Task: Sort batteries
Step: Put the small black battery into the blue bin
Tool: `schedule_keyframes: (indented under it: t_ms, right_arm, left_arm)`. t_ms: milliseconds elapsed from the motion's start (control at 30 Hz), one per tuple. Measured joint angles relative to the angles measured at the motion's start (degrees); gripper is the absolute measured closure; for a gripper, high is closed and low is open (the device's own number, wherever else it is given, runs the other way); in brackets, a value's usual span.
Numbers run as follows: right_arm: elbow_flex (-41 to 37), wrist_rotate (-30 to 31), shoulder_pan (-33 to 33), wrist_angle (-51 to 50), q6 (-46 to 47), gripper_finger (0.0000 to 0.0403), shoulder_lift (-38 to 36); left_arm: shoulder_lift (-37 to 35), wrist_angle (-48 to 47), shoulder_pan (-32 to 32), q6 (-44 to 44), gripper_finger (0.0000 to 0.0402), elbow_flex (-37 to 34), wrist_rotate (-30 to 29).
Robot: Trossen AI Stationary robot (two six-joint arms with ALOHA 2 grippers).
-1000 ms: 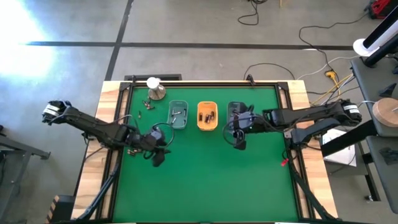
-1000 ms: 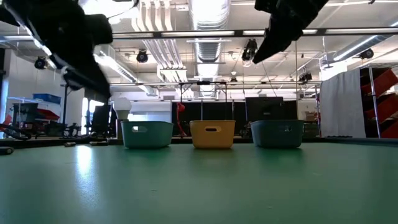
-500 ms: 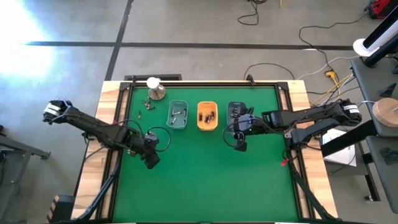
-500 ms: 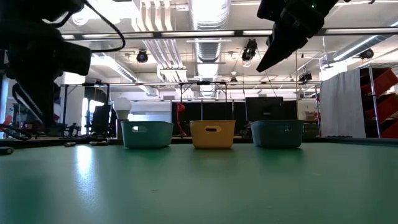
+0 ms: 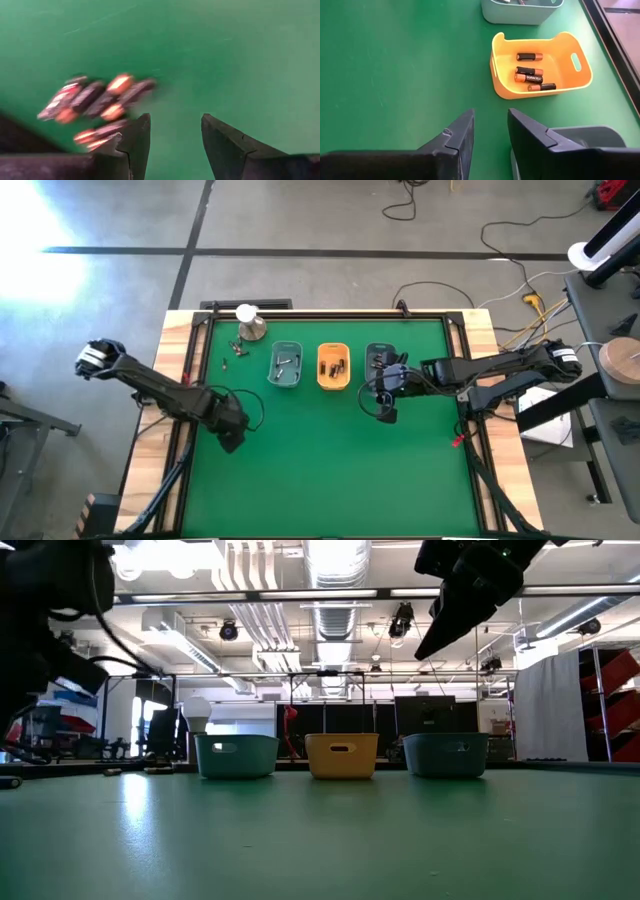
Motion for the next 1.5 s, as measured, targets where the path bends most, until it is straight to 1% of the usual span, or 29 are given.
schedule_keyframes:
  t_ms: [67,267,400,533,633,700,967,1067,1200,1433,1500]
  right_arm:
    - [-0.1,0.0,0.0,0.0,0.0,0.0289,0.0]
    - [-0.19,0.0,0.0,0.0,0.0,0.0296,0.0]
    - [-0.24,0.0,0.0,0.0,0.05,0.0304,0.0]
    - [-0.24,0.0,0.0,-0.01,0.69,0.0309,0.0]
    - [-0.24,-0.01,0.0,-0.04,0.84,0.031,0.0]
    - [-0.24,0.0,0.0,-0.05,1.53,0.0308,0.0]
    - [-0.84,0.0,0.0,-0.11,2.61,0.0298,0.0]
    - [-1.19,-0.02,0.0,-0.15,3.27,0.03,0.0]
    - [-1.35,-0.02,0.0,-0.23,3.98,0.0308,0.0]
    - [-1.44,-0.02,0.0,-0.46,4.07,0.0319,0.0]
    - [-1.44,-0.02,0.0,-0.4,4.07,0.0321,0.0]
  left_arm:
    - [1.46,-1.67,0.0,-0.1,0.0246,-0.02,-1.3]
    - [4.52,-1.72,0.0,1.89,0.0247,-0.02,-3.27]
    - [5.32,-1.82,0.02,2.95,0.0247,0.4,-3.51]
    - [4.9,-1.59,0.04,5.0,0.0247,3.09,-3.87]
    - [4.65,-2.65,0.04,7.58,0.0247,5.47,-6.46]
    - [4.68,-3.4,0.04,8.79,0.0247,5.78,-6.53]
    - [5.49,-1.78,0.04,9.41,0.0247,0.83,-4.98]
    - [5.62,1.81,0.04,10.62,0.0247,-0.5,-5.0]
    - [5.58,4.26,0.02,12.6,0.0247,-0.94,-5.02]
    - [5.59,5.79,0.02,12.64,0.0247,-1.01,-5.1]
    - [5.59,6.79,0.02,12.62,0.0253,-1.01,-5.25]
